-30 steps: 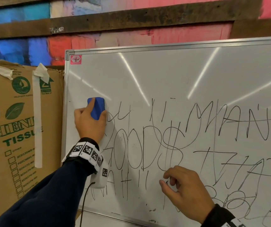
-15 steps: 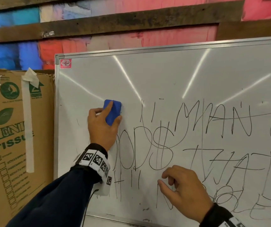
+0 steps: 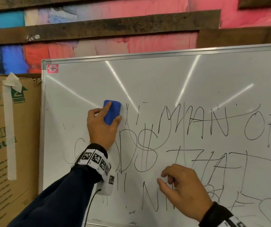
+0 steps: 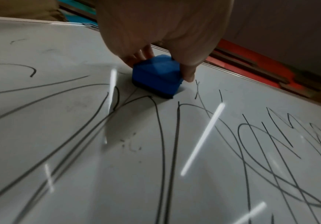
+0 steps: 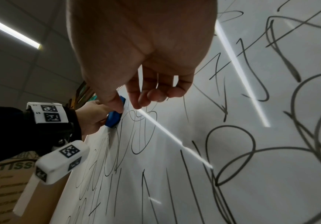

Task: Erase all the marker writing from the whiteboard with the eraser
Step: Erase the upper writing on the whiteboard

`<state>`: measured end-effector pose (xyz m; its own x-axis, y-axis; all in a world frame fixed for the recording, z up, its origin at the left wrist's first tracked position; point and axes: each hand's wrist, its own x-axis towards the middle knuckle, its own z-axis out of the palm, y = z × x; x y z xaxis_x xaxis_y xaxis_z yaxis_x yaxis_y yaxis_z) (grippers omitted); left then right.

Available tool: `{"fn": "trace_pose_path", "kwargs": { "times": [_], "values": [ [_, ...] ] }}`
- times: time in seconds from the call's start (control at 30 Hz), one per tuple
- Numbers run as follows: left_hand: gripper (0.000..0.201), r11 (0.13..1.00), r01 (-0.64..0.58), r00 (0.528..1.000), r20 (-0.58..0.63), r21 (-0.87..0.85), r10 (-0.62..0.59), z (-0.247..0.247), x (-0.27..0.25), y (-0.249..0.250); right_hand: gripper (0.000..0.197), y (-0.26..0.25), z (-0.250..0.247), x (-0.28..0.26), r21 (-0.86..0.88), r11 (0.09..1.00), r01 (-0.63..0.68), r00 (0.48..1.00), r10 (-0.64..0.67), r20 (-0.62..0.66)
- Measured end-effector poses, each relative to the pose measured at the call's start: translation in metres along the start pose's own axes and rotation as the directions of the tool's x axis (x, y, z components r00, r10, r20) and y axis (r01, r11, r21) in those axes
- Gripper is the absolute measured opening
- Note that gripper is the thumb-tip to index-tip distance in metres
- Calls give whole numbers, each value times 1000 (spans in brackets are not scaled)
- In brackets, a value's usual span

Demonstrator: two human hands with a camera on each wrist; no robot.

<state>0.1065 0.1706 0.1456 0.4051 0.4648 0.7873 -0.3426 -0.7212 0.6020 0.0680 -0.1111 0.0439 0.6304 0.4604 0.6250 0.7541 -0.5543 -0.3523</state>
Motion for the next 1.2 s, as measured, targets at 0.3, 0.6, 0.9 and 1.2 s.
{"fn": "trace_pose_path", "kwargs": {
  "times": [0.3,0.6,0.9,1.2],
  "values": [
    [62,999,40,998,-53,-18,-40,12,-6,11,40,9,-23,-15,-178,975,-133,957,173,235],
    [62,1000,-15,1000,21,-18,15,25,-8,26,32,17,32,-54,-243,956,-162,570,291,768],
    [61,997,-75,991,109,27,72,38,-22,35,49,17,13,-43,-308,923,-230,699,376,608],
    [61,992,-121,970,217,36,110,63,-63,66,40,19,15,-43,-261,947,-187,797,302,523]
  ]
}}
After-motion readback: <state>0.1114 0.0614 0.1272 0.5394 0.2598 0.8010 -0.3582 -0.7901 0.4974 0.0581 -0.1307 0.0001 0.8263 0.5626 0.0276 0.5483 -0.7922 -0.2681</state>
